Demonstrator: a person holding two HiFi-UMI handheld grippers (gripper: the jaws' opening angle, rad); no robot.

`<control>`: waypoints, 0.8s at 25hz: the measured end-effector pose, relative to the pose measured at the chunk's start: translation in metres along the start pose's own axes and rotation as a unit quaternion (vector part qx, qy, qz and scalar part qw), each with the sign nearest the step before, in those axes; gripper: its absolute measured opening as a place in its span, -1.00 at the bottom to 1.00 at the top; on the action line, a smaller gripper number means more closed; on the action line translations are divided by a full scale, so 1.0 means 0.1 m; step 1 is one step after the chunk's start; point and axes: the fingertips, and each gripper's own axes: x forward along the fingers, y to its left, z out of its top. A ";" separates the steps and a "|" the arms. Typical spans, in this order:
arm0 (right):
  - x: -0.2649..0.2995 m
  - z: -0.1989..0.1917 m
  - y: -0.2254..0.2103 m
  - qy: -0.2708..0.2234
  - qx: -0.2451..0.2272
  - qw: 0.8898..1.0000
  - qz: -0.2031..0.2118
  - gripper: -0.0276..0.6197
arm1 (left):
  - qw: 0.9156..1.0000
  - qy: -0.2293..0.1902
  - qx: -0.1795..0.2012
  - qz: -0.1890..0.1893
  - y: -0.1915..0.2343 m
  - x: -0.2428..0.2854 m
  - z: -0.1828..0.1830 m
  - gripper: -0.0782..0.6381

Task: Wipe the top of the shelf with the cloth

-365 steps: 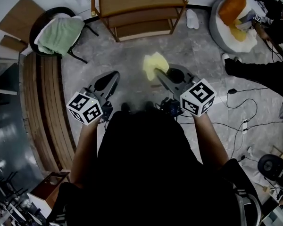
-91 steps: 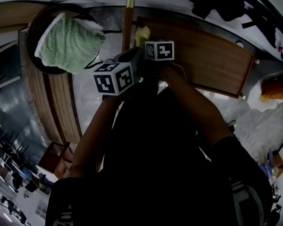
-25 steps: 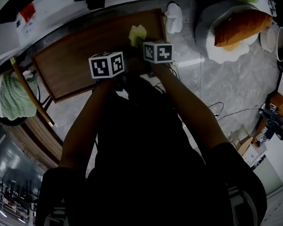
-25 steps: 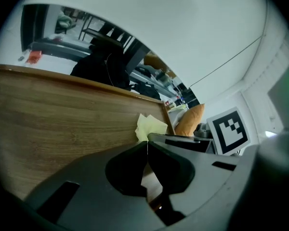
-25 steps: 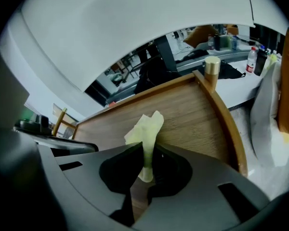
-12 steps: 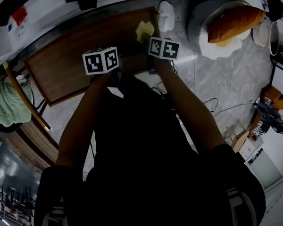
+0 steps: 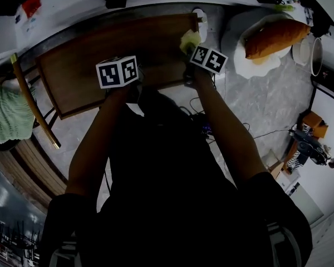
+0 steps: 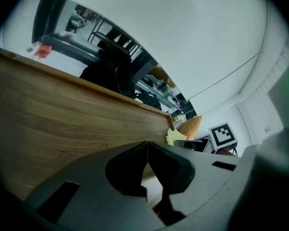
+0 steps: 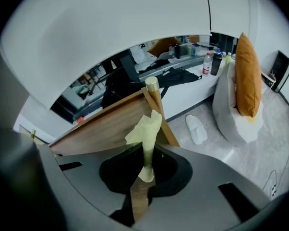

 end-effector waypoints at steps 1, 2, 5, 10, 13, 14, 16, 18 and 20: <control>-0.05 0.01 0.07 -0.004 -0.010 1.000 0.001 -0.79 | 1.000 -0.005 -0.004 0.002 0.05 -0.07 0.02 -0.75; -0.10 0.03 0.19 -0.009 -0.021 1.000 0.008 -0.79 | 1.000 -0.010 -0.008 0.004 0.10 -0.15 0.05 -0.75; -0.23 -0.04 0.74 -0.016 -0.060 0.997 0.051 -0.79 | 0.999 -0.026 -0.019 0.009 0.28 -0.42 0.12 -0.75; -0.27 -0.49 1.81 0.019 -0.096 0.986 0.138 -0.79 | 0.994 -0.061 -0.073 0.044 0.62 -1.07 0.25 -0.75; -0.23 -0.82 2.44 0.044 -0.111 0.976 0.183 -0.79 | 0.990 -0.068 -0.077 0.098 0.91 -1.53 0.25 -0.75; -0.20 -0.94 2.66 0.054 -0.119 0.971 0.198 -0.79 | 0.987 -0.073 -0.085 0.111 1.00 -1.69 0.24 -0.75; -0.15 -1.19 3.07 0.072 -0.140 0.962 0.223 -0.79 | 0.982 -0.084 -0.104 0.134 1.18 -1.98 0.22 -0.75; -0.10 -1.41 3.45 0.087 -0.153 0.952 0.249 -0.79 | 0.978 -0.091 -0.112 0.152 1.31 -2.24 0.21 -0.75; -0.05 -1.61 3.77 0.101 -0.162 0.944 0.268 -0.79 | 0.975 -0.094 -0.108 0.168 1.41 -2.47 0.20 -0.75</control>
